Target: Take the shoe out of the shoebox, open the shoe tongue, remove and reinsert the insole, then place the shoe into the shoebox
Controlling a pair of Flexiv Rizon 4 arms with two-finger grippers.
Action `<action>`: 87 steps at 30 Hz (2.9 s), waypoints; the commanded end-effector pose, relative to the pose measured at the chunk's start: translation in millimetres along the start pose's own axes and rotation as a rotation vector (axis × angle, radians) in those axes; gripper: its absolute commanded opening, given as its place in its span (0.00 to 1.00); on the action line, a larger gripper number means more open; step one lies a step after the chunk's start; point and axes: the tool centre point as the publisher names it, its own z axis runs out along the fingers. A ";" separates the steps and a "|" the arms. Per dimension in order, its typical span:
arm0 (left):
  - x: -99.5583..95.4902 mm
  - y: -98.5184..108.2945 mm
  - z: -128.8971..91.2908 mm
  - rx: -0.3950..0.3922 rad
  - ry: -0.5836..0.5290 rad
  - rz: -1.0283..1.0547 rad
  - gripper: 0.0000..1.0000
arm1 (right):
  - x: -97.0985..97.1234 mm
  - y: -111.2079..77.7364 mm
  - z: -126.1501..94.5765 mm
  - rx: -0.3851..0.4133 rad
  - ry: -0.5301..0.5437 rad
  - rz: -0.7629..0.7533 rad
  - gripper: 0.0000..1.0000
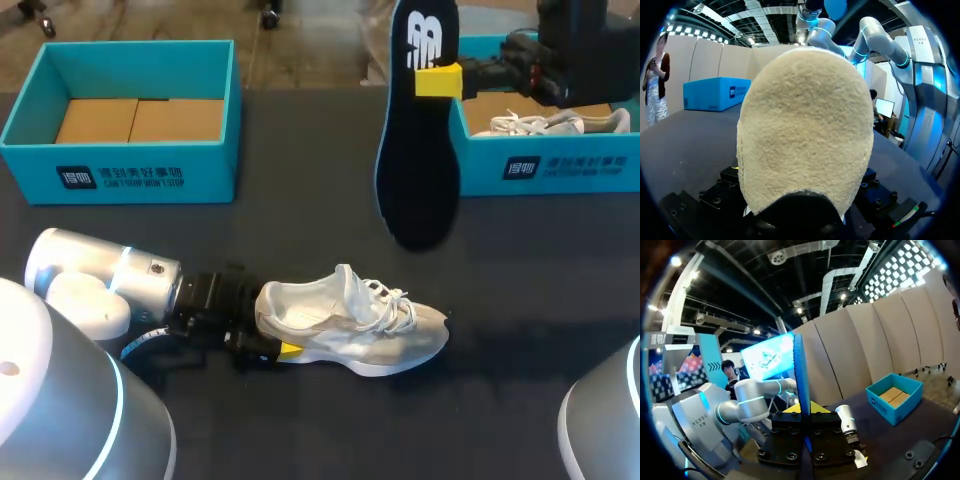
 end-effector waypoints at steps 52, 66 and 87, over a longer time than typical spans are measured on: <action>-8.6 5.5 -26.9 -0.072 0.029 0.020 1.00 | 27.6 -22.5 -3.8 -0.032 -0.049 0.125 0.00; -10.0 1.0 -35.4 -0.029 0.036 0.024 1.00 | 27.6 -22.5 -3.8 -0.032 -0.049 0.125 0.00; -8.8 -1.6 -75.2 -0.152 -0.054 0.084 1.00 | 27.6 -22.5 -3.8 -0.032 -0.049 0.125 0.00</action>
